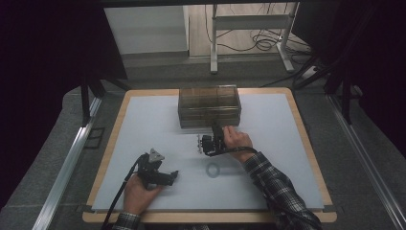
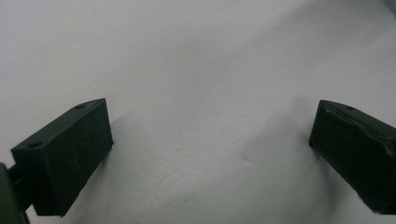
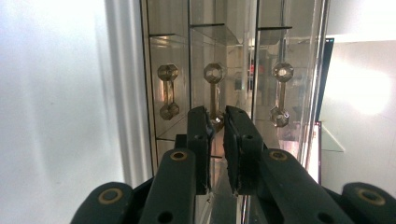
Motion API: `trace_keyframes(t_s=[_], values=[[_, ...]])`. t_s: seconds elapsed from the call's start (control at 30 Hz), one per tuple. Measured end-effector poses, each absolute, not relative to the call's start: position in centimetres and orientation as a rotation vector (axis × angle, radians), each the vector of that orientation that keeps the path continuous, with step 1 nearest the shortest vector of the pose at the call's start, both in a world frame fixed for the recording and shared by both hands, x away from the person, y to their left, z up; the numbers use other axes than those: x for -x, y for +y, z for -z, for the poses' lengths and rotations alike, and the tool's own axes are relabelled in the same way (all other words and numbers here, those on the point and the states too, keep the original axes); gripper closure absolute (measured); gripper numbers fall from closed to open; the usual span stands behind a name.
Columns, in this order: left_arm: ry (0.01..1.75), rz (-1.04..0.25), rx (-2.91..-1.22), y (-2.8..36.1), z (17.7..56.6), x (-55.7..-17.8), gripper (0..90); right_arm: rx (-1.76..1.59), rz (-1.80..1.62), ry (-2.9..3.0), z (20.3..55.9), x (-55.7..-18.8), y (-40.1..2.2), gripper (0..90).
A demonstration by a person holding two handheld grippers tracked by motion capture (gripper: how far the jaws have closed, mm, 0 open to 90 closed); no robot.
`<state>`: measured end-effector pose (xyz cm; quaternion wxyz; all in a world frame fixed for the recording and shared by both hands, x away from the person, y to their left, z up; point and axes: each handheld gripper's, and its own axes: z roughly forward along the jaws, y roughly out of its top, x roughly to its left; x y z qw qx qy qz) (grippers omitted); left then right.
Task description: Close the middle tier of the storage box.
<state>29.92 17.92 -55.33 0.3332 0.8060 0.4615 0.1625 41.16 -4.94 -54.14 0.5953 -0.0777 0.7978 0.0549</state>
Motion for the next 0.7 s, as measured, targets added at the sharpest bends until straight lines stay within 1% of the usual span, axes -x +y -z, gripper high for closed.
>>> trace_keyframes(t_s=[0.7], values=[[1.205, -0.424, -2.105, 17.92, 55.33, -29.92, 0.0, 0.192, -0.138, 1.864, 54.17, -40.45, -5.22, 79.2]])
